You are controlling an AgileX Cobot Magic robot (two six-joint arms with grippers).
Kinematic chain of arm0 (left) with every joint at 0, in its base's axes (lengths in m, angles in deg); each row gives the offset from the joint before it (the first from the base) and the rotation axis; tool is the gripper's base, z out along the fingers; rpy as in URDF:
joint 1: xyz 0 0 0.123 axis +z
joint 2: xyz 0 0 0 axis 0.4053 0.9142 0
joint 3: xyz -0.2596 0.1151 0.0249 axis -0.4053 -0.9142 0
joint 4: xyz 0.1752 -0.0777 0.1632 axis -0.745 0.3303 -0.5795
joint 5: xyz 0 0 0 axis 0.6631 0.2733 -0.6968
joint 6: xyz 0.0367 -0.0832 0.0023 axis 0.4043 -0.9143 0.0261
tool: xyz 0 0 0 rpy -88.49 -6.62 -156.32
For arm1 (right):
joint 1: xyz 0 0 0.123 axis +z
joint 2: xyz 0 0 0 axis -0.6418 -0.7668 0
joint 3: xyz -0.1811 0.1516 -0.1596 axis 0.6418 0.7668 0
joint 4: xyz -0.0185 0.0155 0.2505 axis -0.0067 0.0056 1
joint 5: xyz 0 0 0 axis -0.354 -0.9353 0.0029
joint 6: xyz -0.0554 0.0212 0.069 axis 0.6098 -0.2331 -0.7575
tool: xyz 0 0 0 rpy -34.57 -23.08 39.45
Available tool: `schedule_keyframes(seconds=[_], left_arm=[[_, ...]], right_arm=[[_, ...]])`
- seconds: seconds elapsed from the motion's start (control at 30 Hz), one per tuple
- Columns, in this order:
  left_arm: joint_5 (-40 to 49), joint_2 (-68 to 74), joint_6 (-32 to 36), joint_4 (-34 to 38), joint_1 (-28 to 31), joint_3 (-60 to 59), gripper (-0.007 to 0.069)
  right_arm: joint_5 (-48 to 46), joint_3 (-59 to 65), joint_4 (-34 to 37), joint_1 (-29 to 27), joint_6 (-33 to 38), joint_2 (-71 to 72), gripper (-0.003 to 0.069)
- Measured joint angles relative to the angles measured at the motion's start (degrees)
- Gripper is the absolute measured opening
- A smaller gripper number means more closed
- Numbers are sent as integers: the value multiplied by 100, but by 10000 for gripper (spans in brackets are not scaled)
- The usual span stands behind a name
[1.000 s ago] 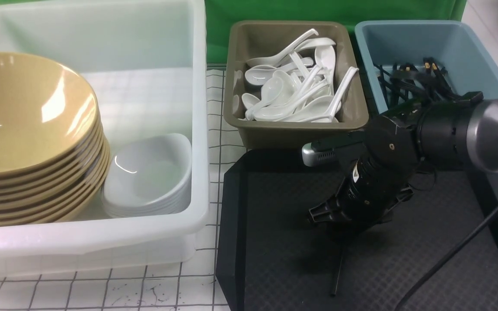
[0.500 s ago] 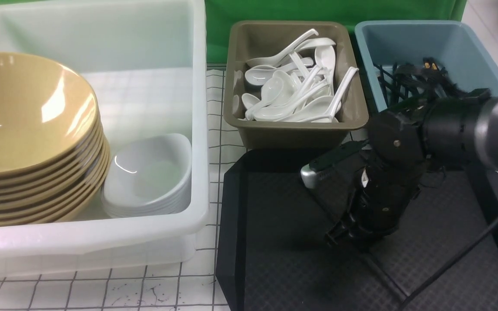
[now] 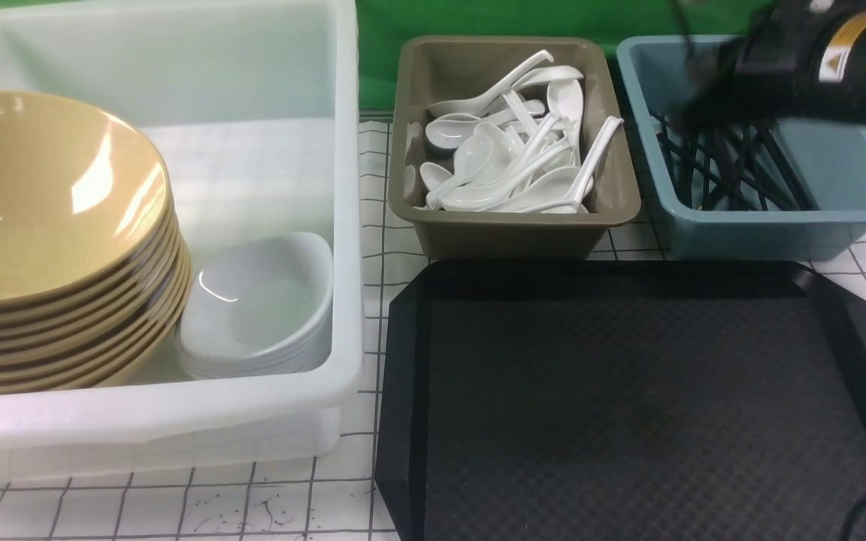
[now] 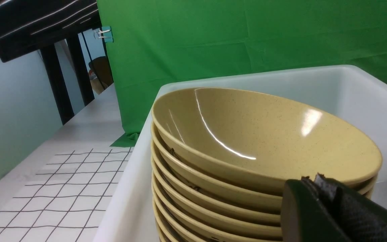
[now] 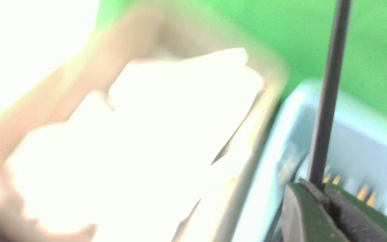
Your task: On white black table put chopsticks spoon bowls plates into blue grey white boxes.
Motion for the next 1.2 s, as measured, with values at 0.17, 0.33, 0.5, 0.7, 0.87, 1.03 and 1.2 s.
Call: schedule_keyframes(seconds=[0.17, 0.33, 0.5, 0.7, 0.87, 1.03, 1.2], left_arm=[[-98, 0, 0, -25, 0, -5, -13], [-92, 0, 0, -31, 0, -5, -13], [-92, 0, 0, -31, 0, -5, -13], [-82, 0, 0, -31, 0, -5, -13], [-82, 0, 0, -31, 0, -5, -13], [-81, 0, -5, -31, 0, -5, -13], [-81, 0, -5, -31, 0, -5, -13]], right_arm=[[532, -587, -38, -637, -800, -1228, 83], [-1462, -1475, -54, -758, -1008, -2077, 217], [-2514, -1728, -54, -758, -869, -1810, 255], [-2420, -746, 223, -594, -260, 186, 61], [-1623, 738, 345, -291, 113, 2029, 35], [-1093, 2219, 345, -235, 193, 3340, 35], [9, 3842, 345, -225, 193, 4472, 35]])
